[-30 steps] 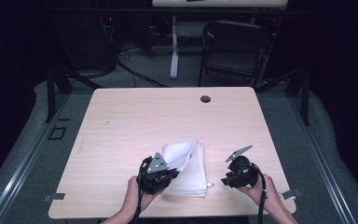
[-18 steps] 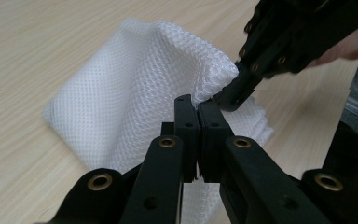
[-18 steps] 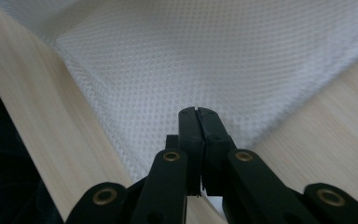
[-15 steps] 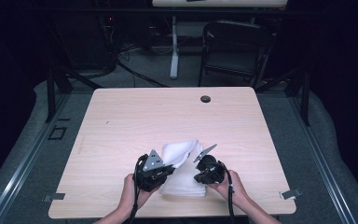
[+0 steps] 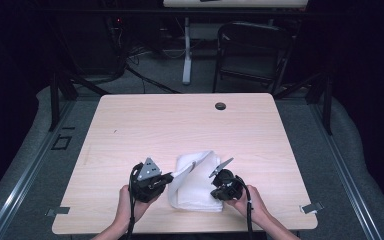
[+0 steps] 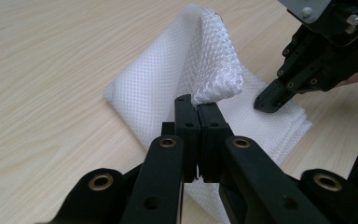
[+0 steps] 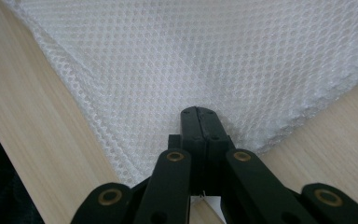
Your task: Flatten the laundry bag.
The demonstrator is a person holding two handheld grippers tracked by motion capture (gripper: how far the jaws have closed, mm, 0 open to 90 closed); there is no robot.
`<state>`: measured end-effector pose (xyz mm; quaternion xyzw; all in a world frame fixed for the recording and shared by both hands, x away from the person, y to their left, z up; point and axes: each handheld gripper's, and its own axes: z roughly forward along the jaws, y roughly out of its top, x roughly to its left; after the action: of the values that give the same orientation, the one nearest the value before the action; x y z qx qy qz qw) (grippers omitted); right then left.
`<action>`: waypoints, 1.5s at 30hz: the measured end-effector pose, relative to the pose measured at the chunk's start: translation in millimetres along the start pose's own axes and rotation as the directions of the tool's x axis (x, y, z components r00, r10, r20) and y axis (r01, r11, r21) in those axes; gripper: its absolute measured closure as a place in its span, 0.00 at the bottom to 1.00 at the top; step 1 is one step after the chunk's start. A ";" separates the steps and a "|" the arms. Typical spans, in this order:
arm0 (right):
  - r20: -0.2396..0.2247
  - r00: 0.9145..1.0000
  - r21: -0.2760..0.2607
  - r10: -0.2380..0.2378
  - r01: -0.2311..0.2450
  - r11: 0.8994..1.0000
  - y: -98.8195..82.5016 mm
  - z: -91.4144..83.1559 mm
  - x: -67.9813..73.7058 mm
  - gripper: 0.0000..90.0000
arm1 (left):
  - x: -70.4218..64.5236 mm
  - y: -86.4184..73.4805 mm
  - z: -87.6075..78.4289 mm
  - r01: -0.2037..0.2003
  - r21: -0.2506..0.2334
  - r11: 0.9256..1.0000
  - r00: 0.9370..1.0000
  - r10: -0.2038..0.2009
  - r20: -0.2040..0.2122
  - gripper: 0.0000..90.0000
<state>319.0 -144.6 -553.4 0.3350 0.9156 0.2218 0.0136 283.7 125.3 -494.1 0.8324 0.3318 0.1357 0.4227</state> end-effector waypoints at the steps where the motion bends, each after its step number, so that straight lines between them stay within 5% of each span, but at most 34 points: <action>1: -0.001 1.000 0.003 0.001 -0.001 1.000 -1.1 -0.7 0.7 1.00 | 0.4 -0.5 -0.7 0.005 0.003 1.000 1.000 -0.005 0.003 0.99; 8: 0.017 1.000 0.047 -0.006 0.005 0.999 -13.5 -10.3 -0.9 1.00 | 1.8 -5.9 -2.7 -0.002 0.027 1.000 1.000 0.002 -0.015 0.99; 16: -0.001 0.999 -0.033 -0.053 0.053 0.998 -10.3 -29.7 -0.2 1.00 | 10.1 -13.9 -4.9 0.011 0.065 0.998 0.999 -0.008 -0.041 0.99; 23: 0.069 0.997 -0.145 -0.032 0.042 0.989 -11.8 -64.1 -6.9 1.00 | 15.9 -20.3 -2.3 0.030 0.098 0.995 0.998 -0.025 -0.054 0.99; 26: 0.093 0.996 -0.153 -0.002 0.017 0.988 -15.5 -69.5 -16.6 1.00 | 16.7 -22.1 -1.2 0.029 0.105 0.994 0.998 -0.022 -0.061 0.99; 30: 0.071 0.997 -0.124 0.040 -0.031 0.992 -19.4 -59.2 -25.5 1.00 | 19.6 -24.6 -1.7 0.044 0.118 0.992 0.997 -0.037 -0.060 0.99; 45: 0.004 1.000 -0.019 0.012 -0.011 1.000 -13.6 -15.8 -19.4 1.00 | 23.4 -34.3 -5.5 0.062 0.175 0.983 0.994 -0.045 -0.098 0.99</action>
<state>323.1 -172.1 -547.2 0.3406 0.9115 0.2298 0.0173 283.2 158.7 -519.2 0.8503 0.3844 0.1331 0.3339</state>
